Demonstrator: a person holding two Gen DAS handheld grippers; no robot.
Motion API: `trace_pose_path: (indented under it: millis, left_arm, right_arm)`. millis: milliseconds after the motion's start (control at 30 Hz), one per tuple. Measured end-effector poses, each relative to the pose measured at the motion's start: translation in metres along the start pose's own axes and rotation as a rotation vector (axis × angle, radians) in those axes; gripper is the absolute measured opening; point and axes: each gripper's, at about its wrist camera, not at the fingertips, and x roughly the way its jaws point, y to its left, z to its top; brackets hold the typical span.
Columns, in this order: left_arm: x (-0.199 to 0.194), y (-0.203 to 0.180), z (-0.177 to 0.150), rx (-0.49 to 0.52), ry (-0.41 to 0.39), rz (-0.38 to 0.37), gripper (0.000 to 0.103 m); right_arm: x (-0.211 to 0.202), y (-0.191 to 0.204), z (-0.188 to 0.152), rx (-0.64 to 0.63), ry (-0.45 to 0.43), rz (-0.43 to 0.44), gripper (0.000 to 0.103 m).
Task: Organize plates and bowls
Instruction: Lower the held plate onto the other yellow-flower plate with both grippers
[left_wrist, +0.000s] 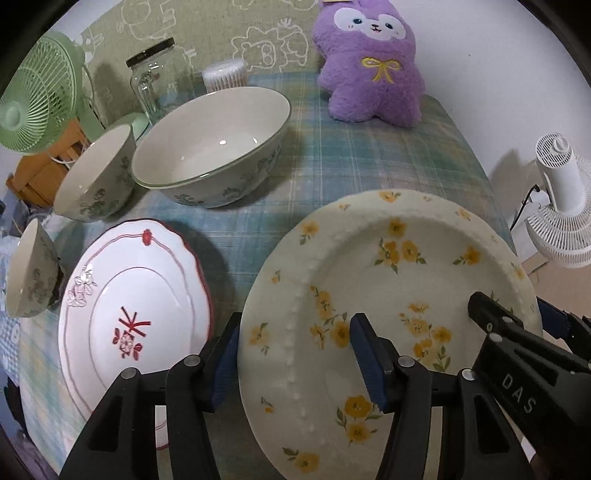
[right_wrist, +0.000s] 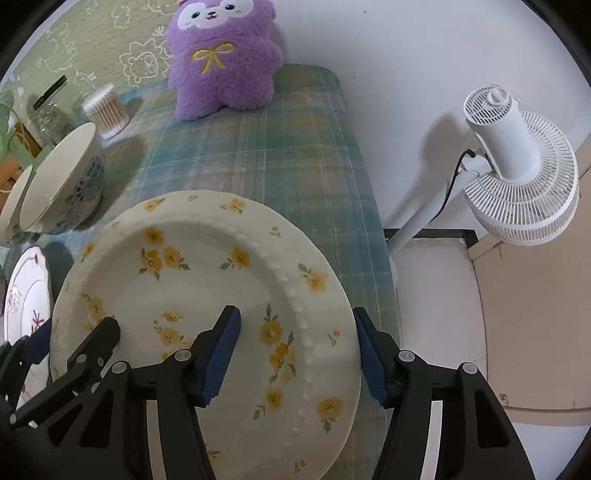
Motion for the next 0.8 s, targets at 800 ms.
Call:
trace_pose_path:
  millis: [800]
  left_arm:
    - [-0.077, 0.043, -0.065, 0.044, -0.071, -0.058, 0.055]
  right_arm:
    - [-0.091, 0.027, -0.084, 0.041, -0.068, -0.039, 0.064]
